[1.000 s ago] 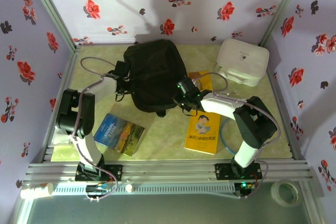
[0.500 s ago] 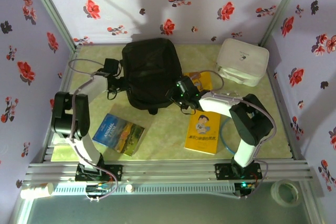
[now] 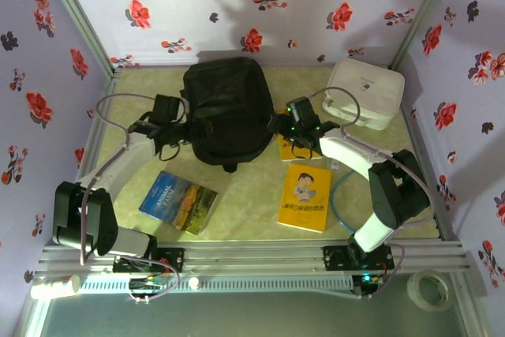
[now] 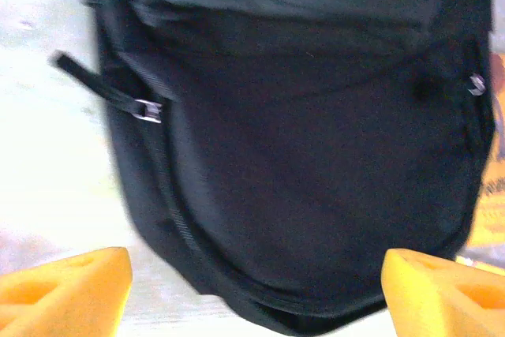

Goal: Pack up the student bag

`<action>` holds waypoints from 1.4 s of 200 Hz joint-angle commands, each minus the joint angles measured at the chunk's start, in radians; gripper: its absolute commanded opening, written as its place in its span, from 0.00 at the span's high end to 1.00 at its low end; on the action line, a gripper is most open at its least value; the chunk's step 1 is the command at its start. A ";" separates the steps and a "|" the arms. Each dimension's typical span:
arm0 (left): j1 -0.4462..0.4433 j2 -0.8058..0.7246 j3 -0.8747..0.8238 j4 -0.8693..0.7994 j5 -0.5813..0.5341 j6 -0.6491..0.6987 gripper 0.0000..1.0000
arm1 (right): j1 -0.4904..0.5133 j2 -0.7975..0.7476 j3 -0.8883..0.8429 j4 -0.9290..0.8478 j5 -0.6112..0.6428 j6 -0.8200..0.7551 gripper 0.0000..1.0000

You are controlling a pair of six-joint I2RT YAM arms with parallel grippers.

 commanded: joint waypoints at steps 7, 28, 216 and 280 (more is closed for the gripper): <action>-0.082 0.040 0.041 0.040 0.026 0.029 0.16 | -0.039 0.104 0.133 -0.137 -0.083 -0.167 0.31; -0.106 0.145 0.128 0.031 0.026 0.041 0.17 | -0.037 0.201 0.238 -0.197 -0.139 -0.207 0.35; -0.145 0.230 0.248 -0.133 -0.238 0.060 0.14 | -0.052 0.269 0.357 -0.129 -0.177 -0.236 0.37; -0.338 0.413 0.449 0.011 -0.113 -0.065 0.00 | -0.240 0.188 0.176 -0.236 0.047 -0.298 0.36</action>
